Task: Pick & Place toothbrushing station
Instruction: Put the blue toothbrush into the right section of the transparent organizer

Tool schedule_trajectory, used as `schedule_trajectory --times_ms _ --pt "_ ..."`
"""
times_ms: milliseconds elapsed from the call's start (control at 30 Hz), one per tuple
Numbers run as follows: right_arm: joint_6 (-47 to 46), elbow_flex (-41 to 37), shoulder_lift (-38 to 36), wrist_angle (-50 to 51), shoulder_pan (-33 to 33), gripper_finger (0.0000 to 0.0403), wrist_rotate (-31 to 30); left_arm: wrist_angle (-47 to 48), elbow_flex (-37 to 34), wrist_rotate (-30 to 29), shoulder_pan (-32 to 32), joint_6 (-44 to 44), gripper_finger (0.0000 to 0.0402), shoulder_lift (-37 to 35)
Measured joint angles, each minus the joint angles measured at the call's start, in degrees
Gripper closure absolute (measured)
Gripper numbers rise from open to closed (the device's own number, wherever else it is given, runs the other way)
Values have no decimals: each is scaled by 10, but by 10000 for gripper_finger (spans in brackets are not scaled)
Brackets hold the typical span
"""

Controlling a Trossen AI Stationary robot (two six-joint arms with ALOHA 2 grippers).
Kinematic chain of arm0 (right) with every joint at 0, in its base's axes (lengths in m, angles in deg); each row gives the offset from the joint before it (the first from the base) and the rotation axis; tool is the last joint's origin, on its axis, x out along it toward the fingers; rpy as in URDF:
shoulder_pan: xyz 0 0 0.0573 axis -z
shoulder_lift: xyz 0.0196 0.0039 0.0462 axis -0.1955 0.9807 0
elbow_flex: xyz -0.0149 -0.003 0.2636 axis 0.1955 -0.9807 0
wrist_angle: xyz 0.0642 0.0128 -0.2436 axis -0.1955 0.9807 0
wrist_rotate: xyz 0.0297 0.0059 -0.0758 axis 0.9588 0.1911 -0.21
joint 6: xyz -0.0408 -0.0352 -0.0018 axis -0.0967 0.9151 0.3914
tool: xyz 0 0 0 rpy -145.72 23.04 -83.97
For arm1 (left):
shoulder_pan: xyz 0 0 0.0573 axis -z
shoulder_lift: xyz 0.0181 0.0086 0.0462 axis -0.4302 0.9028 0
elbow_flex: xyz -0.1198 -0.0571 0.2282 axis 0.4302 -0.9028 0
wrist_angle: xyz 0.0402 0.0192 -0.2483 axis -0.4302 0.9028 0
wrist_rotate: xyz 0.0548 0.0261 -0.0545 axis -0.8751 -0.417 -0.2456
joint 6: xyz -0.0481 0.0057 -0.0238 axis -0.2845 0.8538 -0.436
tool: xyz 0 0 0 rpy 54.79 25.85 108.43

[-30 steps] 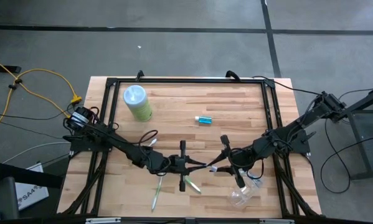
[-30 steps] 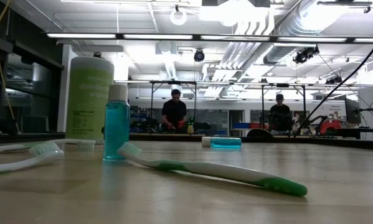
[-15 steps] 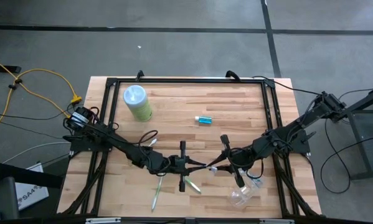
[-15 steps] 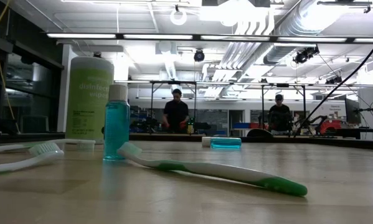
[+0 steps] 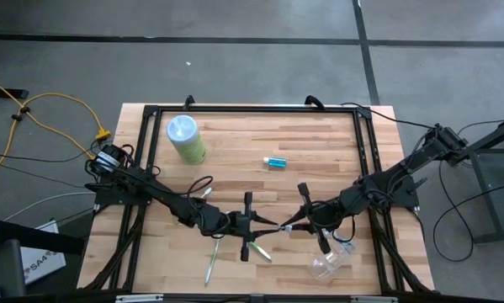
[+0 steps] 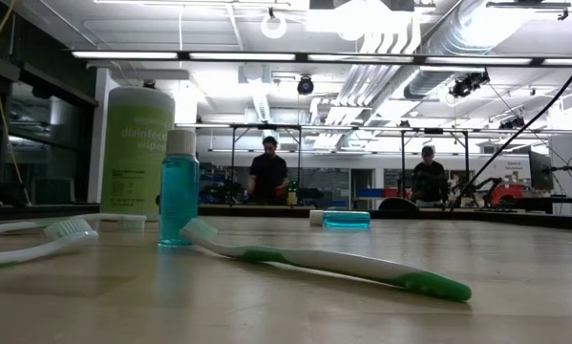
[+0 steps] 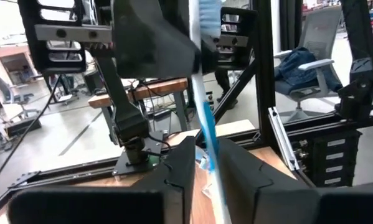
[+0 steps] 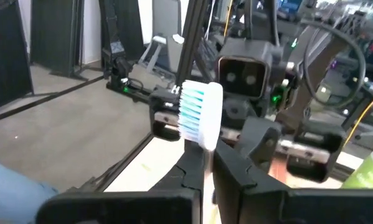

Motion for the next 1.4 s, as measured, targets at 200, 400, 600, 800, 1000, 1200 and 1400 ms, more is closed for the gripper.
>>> schedule_trajectory --times_ms 200,400,600,800,1000,1200,1400 --pt "-19 0 0 9 -12 396 -16 14 0 -14 8 8 296 0" --pt "-26 0 -19 28 -60 397 -95 41 0 -45 16 -6 281 0" --pt "-71 0 -24 52 -120 397 -177 49 0 -45 25 -11 280 0" --pt "-155 0 -24 85 -190 397 -268 75 0 -45 33 -42 280 0" --pt "-243 0 -24 134 -275 397 -391 99 0 -45 41 -69 280 0" --pt "-367 -1 -24 217 -346 397 -496 100 0 -45 49 -72 280 0" --pt "-443 -1 -24 276 -390 397 -514 100 0 -45 51 -76 280 0"
